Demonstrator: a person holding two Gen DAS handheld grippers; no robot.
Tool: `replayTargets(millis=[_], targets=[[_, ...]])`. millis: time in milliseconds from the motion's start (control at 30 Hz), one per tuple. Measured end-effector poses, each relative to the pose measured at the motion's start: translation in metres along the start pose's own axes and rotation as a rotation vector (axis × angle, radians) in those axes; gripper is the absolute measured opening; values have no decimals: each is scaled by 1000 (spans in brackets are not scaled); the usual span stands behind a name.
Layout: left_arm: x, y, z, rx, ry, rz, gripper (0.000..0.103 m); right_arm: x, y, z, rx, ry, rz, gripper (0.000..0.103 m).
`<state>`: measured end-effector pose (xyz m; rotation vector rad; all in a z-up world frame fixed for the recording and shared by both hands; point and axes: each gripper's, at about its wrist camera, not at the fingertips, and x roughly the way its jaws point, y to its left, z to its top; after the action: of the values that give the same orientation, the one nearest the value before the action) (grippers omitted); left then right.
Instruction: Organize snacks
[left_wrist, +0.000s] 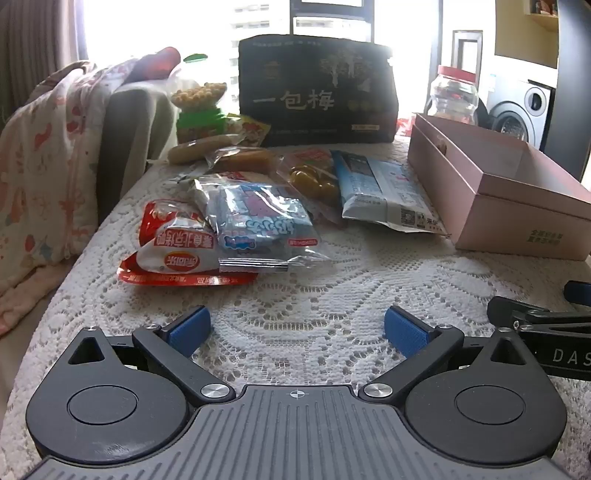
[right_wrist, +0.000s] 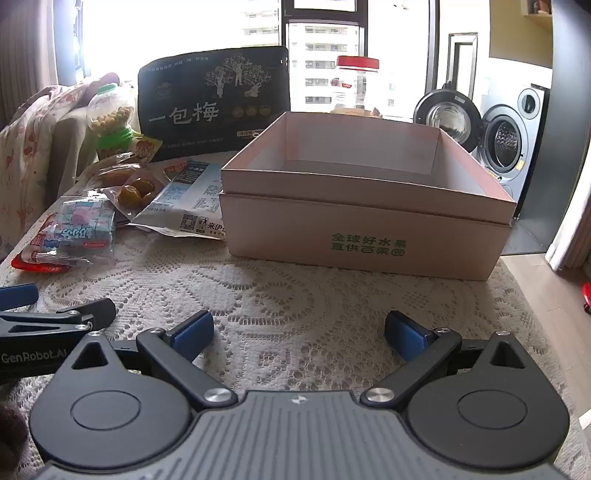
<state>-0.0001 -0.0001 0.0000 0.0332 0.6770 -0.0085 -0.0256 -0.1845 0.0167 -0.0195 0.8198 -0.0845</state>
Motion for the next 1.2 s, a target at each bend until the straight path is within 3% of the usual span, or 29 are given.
replayTargets(millis=[1200], targets=[[0, 0, 0, -4, 1, -4, 103, 0, 0, 0, -1, 0, -1, 99]])
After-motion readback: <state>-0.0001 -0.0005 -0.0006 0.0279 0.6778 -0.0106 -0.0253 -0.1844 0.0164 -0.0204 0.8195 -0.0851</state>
